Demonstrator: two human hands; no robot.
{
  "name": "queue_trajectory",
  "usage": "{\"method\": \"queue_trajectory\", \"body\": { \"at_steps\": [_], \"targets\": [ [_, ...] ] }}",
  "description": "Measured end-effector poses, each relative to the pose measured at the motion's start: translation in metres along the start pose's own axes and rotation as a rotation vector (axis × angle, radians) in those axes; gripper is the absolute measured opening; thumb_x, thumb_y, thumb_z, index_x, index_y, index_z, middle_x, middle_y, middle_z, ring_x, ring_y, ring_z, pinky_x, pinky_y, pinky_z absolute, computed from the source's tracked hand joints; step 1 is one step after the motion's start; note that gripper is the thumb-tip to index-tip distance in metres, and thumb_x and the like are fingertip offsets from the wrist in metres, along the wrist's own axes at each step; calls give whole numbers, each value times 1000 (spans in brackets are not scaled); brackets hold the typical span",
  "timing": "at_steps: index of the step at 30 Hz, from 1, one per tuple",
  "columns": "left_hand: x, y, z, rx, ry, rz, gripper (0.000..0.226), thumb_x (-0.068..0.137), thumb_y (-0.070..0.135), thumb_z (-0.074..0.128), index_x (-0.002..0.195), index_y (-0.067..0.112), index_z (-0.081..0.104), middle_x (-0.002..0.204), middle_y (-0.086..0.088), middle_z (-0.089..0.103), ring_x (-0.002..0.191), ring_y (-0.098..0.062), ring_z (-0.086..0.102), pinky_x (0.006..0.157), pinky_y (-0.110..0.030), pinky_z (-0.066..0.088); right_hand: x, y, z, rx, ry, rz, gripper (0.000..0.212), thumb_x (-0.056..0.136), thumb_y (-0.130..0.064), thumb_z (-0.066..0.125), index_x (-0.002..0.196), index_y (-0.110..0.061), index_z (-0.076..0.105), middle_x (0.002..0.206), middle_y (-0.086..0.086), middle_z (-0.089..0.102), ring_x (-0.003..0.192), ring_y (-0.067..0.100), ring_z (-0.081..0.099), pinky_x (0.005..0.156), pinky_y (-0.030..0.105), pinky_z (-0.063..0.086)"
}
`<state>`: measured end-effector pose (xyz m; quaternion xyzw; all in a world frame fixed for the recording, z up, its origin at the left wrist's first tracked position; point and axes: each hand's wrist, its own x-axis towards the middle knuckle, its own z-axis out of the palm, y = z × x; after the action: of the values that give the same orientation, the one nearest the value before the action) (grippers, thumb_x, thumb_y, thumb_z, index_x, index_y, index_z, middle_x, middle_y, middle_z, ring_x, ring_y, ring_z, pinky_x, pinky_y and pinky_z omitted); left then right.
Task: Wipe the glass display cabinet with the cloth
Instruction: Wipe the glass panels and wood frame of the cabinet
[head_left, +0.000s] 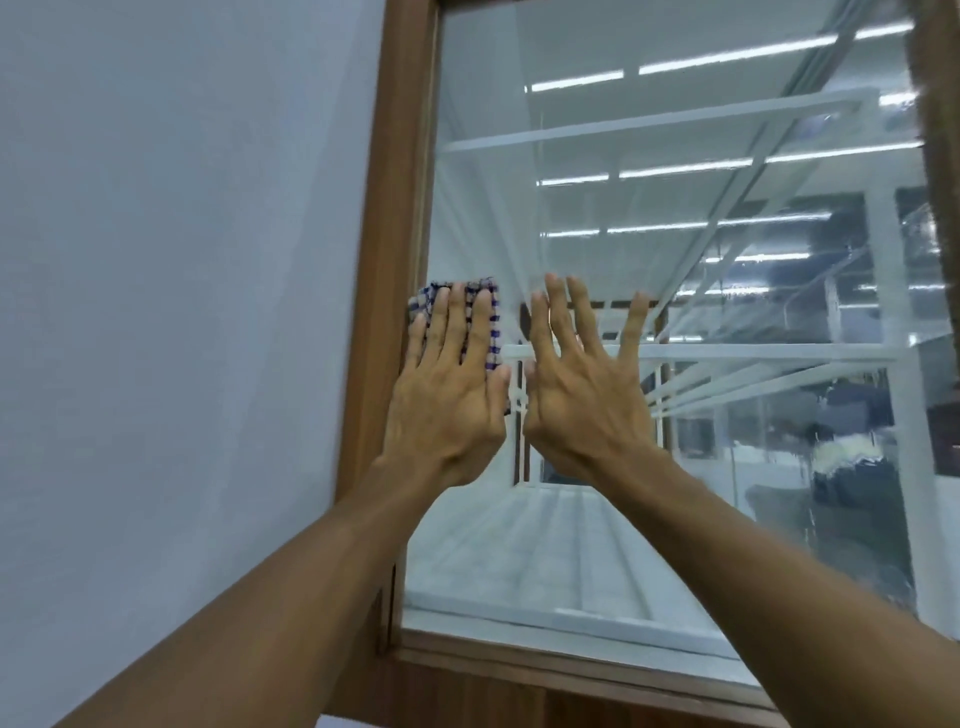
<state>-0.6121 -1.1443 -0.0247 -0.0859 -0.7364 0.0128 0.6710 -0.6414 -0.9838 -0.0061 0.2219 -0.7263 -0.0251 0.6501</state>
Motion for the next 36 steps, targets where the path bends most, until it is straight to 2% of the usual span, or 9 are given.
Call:
{"method": "queue_trajectory", "body": {
  "at_steps": [4, 8, 12, 14, 17, 22, 24, 27, 36],
  "targets": [
    [-39, 21, 7, -81, 53, -124, 68, 105, 35, 27, 164, 10, 4, 173, -10, -2, 160, -19, -8, 130, -41, -5, -14, 11, 0, 6, 13, -25, 65, 105, -39, 21, 163, -14, 8, 170, 14, -2, 158, 28, -5, 122, 67, 0],
    [-34, 54, 14, -89, -39, 138, 67, 107, 36, 28, 165, 12, 5, 173, -10, -4, 160, -22, -8, 130, -48, 2, -41, 44, -6, -5, 25, -45, 63, 107, -41, 16, 163, -16, 9, 171, 14, -1, 158, 28, -3, 124, 63, 3],
    [8, 101, 19, -139, 11, 6, 65, 105, 37, 19, 164, 13, 4, 173, -12, -2, 160, -25, -7, 130, -49, 0, -54, 88, -21, 6, 68, 44, 65, 106, -45, 2, 163, -17, 13, 170, 15, 1, 158, 29, 0, 125, 58, -6],
    [0, 135, 25, -150, -23, 148, 65, 106, 36, 20, 164, 13, 5, 172, -12, -3, 160, -24, -9, 129, -51, 3, -62, 110, -27, 2, 79, 96, 64, 106, -43, 8, 163, -16, 12, 171, 16, 1, 158, 29, -1, 126, 56, -7],
    [-12, 147, 31, -114, -45, 303, 65, 106, 36, 27, 165, 13, 9, 173, -9, 0, 160, -22, -7, 130, -49, 6, -78, 145, -36, -15, 61, 120, 62, 106, -37, 20, 164, -19, 10, 171, 14, -3, 159, 27, -5, 126, 57, -5],
    [33, 189, 36, -161, -15, 78, 67, 105, 38, 19, 164, 13, 0, 172, -11, -5, 159, -24, -10, 129, -48, -3, -96, 175, -49, -33, 46, 107, 62, 106, -46, 9, 164, -25, 14, 171, 12, -1, 159, 26, -3, 126, 58, -3],
    [29, 217, 38, -171, -29, 160, 66, 106, 39, 17, 164, 12, -1, 172, -12, -8, 159, -24, -13, 129, -48, -3, -100, 186, -54, -68, 44, 103, 65, 105, -50, 1, 163, -24, 15, 171, 14, 2, 158, 29, -1, 125, 61, -1],
    [9, 219, 42, -129, -75, 271, 66, 107, 39, 19, 165, 12, 3, 172, -11, -6, 159, -23, -10, 130, -49, 2, -112, 210, -64, -136, 18, 109, 63, 104, -46, 13, 164, -25, 13, 170, 16, 0, 158, 30, -4, 124, 64, 2],
    [61, 301, 57, -113, -82, 286, 66, 108, 41, 15, 163, 11, -7, 171, -13, -15, 158, -25, -17, 128, -49, -4, -137, 248, -73, 165, 195, 183, 62, 104, -27, 22, 160, -1, 18, 169, 13, 9, 158, 24, 7, 129, 46, 7]
  ]
}}
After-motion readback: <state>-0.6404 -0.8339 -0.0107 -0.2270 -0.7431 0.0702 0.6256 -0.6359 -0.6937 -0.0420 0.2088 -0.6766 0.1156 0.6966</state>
